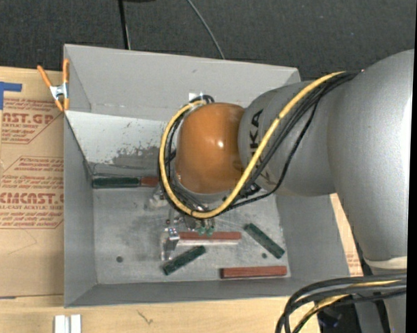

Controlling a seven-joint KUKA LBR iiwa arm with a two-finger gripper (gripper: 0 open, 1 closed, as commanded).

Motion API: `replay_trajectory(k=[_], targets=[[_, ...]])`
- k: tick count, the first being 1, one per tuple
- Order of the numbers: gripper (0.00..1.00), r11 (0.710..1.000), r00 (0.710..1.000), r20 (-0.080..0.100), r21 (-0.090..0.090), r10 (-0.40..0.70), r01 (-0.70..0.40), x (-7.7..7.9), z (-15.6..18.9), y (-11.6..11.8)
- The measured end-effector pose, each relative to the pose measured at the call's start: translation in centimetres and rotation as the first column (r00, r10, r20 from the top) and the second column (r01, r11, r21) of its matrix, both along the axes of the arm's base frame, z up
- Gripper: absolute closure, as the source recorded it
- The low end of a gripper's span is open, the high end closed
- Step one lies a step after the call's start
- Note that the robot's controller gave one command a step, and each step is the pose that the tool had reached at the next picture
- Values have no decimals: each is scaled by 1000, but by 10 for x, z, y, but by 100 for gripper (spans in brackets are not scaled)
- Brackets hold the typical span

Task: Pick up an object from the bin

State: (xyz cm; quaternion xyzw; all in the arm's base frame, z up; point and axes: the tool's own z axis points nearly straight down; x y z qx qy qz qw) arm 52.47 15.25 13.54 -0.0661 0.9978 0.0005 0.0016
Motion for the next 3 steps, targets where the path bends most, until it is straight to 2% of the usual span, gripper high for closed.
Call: replay_trajectory(k=[1,2,3], targets=[[0,997,997,-4,-2,81,-81,-9,-20,-56],[0,980,980,-2,0,198,-198,-2,-7,-71],[0,961,961,1,0,275,-275,-10,-56,-63]])
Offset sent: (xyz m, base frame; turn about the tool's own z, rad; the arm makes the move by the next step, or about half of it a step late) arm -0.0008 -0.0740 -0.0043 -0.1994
